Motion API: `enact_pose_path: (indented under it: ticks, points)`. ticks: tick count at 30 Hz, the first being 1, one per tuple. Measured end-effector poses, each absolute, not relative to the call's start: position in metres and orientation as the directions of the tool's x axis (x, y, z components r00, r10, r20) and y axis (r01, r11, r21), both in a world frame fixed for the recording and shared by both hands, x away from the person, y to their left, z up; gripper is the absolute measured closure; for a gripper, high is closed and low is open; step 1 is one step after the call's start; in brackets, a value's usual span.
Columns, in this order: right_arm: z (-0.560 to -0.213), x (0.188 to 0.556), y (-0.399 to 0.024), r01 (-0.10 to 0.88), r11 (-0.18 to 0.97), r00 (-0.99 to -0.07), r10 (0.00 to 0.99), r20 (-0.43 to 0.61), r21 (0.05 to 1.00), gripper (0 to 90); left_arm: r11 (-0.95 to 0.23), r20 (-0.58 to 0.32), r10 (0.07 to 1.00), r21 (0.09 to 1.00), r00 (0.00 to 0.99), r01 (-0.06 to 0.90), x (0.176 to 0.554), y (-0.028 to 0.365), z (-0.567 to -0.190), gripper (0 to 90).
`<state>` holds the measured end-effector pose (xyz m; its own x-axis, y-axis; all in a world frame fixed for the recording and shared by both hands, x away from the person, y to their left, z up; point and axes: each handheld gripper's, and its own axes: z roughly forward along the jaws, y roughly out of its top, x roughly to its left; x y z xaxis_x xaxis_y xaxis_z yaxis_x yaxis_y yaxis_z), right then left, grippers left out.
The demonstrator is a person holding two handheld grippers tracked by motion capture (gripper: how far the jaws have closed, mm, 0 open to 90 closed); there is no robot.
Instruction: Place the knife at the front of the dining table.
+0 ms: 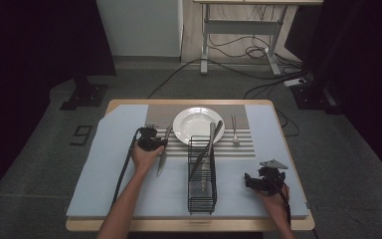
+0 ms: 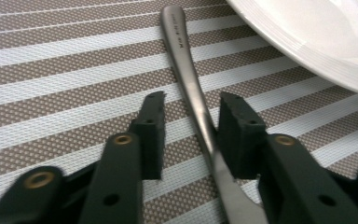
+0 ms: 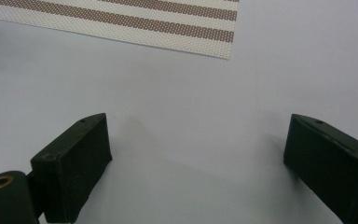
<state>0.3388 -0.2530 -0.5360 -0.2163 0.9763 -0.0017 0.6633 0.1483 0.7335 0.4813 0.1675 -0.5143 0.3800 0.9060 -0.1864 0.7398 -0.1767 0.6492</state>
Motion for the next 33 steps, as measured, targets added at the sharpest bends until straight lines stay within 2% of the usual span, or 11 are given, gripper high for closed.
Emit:
enact_pose_path:
  ticks: [4, 8, 17, 28, 31, 33]
  points:
    - [-0.536, 0.339, -0.253, 0.664, 0.149, -0.217, 0.976, -0.002, 0.733, 6.7, -0.209, -0.163, 0.901, 0.648, 0.402, 0.732, 0.482, 0.160, -0.515, 76.9]
    - [-0.536, 0.339, -0.253, 0.664, 0.150, -0.218, 0.976, -0.002, 0.733, 6.7, -0.206, -0.131, 0.917, 0.653, 0.377, 0.729, 0.486, 0.156, -0.514, 77.8]
    - [-0.536, 0.339, -0.253, 0.665, 0.147, -0.217, 0.976, 0.001, 0.732, 6.6, -0.139, -0.170, 0.928, 0.669, 0.333, 0.730, 0.501, 0.170, -0.517, 79.9]
    - [-0.536, 0.339, -0.253, 0.665, 0.146, -0.215, 0.977, 0.001, 0.733, 6.6, -0.108, -0.169, 0.943, 0.663, 0.288, 0.741, 0.517, 0.186, -0.516, 80.0]
    - [-0.536, 0.339, -0.253, 0.664, 0.148, -0.216, 0.976, -0.002, 0.733, 6.6, -0.056, -0.220, 0.938, 0.665, 0.267, 0.745, 0.525, 0.195, -0.518, 80.0]
    - [-0.536, 0.339, -0.253, 0.664, 0.147, -0.216, 0.976, 0.000, 0.733, 6.6, -0.073, -0.206, 0.939, 0.661, 0.274, 0.747, 0.527, 0.195, -0.517, 80.0]
